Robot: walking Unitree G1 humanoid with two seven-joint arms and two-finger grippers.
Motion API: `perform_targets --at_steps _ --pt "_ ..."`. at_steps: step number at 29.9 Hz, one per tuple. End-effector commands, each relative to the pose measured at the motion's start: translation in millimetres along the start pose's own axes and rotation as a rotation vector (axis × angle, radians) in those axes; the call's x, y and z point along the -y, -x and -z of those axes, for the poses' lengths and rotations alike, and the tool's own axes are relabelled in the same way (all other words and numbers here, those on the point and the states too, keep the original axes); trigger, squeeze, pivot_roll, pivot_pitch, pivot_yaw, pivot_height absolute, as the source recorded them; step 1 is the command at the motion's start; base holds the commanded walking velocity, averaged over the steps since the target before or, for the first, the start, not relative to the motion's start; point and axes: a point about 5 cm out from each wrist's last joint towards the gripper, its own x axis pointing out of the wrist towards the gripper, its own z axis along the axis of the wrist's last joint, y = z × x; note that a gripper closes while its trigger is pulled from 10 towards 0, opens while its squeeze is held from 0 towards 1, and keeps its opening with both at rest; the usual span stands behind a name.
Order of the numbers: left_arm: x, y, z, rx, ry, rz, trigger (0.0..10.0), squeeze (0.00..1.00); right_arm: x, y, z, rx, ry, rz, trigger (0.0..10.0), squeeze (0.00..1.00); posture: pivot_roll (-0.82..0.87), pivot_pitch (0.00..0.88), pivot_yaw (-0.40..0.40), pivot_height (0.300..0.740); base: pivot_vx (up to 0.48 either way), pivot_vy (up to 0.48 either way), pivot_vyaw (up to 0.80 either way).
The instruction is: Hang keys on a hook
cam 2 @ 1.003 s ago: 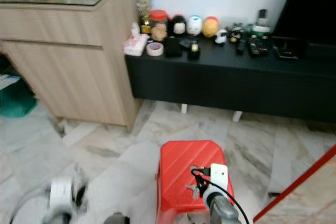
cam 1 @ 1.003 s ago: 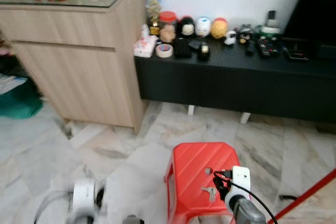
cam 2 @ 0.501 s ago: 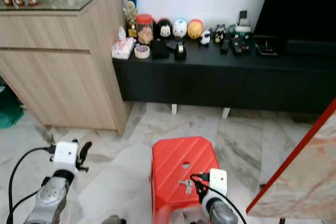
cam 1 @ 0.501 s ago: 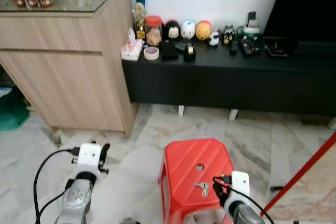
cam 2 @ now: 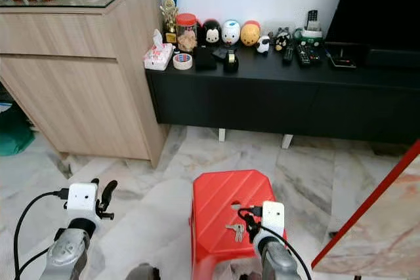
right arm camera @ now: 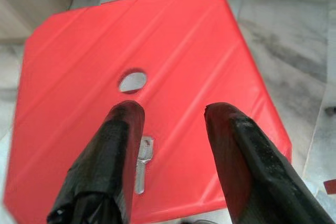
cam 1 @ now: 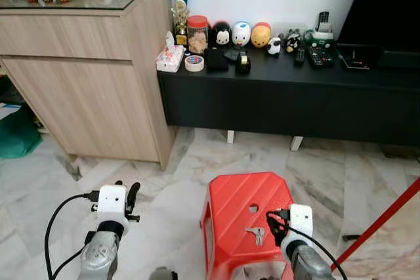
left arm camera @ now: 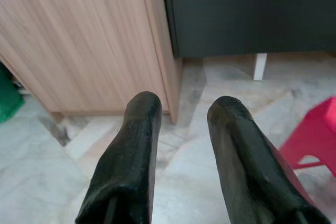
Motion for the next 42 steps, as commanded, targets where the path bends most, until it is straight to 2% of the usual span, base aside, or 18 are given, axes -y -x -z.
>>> perform_targets --at_steps 1,7,13,26,37,42 --pt "1.5 3.3 4.3 -0.022 0.007 0.002 10.0 0.0 0.9 -0.2 -2.2 0.014 -0.001 0.01 10.0 0.0 0.07 0.0 -0.025 0.613 0.0 0.0 0.0" --pt "2.9 6.6 6.4 -0.034 0.007 0.005 10.0 0.0 -2.4 -1.8 -6.4 0.03 -0.002 0.0 10.0 0.0 0.07 0.0 -0.023 0.613 0.0 0.0 0.0" --pt "2.9 3.6 2.3 -0.024 0.007 0.005 10.0 0.0 -6.7 -2.7 -9.4 0.045 0.012 -0.031 10.0 0.0 0.07 0.0 -0.021 0.613 0.0 0.0 0.0" --pt "3.0 0.7 -2.5 -0.013 0.006 0.007 10.0 0.0 -8.6 -2.8 -10.1 0.052 0.0 -0.044 10.0 0.0 0.08 0.0 -0.019 0.613 0.0 0.0 0.75" --pt "4.4 -1.0 -8.1 0.016 0.028 0.013 10.0 0.0 -4.2 -3.5 -14.9 0.074 -0.021 -0.014 10.0 0.0 0.08 0.0 -0.021 0.613 0.0 0.0 0.0" --pt "5.0 -1.0 -8.8 0.02 0.037 0.019 10.0 0.0 4.7 -3.8 -17.0 0.071 -0.047 0.057 10.0 0.0 0.08 0.0 -0.023 0.613 0.0 0.0 0.0"
